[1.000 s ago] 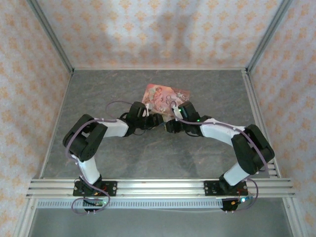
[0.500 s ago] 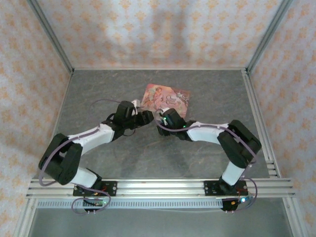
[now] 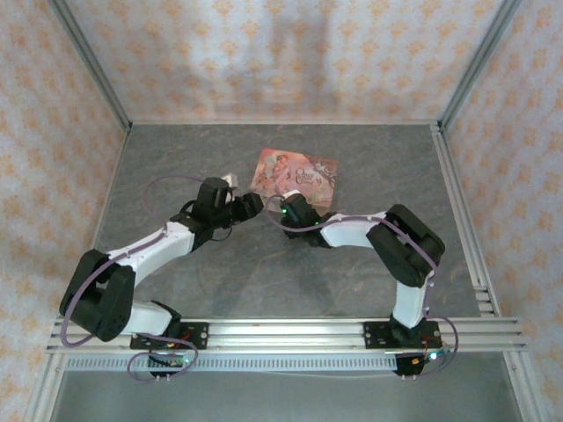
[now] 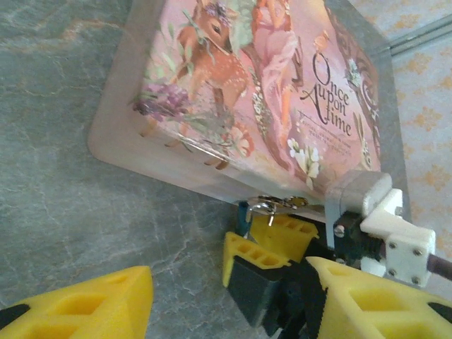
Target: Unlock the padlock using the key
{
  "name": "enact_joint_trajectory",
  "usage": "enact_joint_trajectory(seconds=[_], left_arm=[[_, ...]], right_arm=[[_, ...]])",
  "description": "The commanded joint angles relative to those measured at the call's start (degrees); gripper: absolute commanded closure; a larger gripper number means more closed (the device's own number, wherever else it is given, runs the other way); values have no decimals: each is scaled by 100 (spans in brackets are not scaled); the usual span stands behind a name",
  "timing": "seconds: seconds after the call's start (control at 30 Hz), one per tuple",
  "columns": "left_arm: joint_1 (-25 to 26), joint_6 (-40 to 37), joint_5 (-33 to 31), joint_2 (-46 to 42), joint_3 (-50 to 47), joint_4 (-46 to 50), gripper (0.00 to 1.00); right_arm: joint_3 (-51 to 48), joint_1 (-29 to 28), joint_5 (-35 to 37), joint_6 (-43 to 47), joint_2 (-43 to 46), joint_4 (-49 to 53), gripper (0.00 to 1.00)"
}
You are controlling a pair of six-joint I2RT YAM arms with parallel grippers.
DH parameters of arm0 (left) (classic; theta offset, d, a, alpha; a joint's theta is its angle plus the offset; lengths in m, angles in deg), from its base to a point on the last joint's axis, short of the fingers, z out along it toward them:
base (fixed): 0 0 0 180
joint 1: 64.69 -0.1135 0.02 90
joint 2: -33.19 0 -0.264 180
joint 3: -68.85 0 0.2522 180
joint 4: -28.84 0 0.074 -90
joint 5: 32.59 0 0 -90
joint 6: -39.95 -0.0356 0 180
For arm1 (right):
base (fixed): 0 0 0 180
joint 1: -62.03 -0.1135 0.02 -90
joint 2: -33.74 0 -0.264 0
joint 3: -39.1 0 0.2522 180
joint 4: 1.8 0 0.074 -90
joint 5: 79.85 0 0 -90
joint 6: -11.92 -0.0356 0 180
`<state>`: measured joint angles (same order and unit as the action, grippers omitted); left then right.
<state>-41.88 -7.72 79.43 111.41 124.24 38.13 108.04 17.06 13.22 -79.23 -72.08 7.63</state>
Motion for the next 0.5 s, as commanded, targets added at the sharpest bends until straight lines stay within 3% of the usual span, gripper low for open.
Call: enact_joint_trajectory(seconds=[0.0,0.23,0.47], left_arm=[[-65,-119,-229,-21,244,113,42],[-166,-378,-754,195,793,458,41],[-292,-528,-1264,680,1441,843,41]], right_arm=[[10,-69,346,152,-65,-277,79],[-344,-100,315,636,394,-324,99],[-880,-100,-233,1506,1043,-521,100]])
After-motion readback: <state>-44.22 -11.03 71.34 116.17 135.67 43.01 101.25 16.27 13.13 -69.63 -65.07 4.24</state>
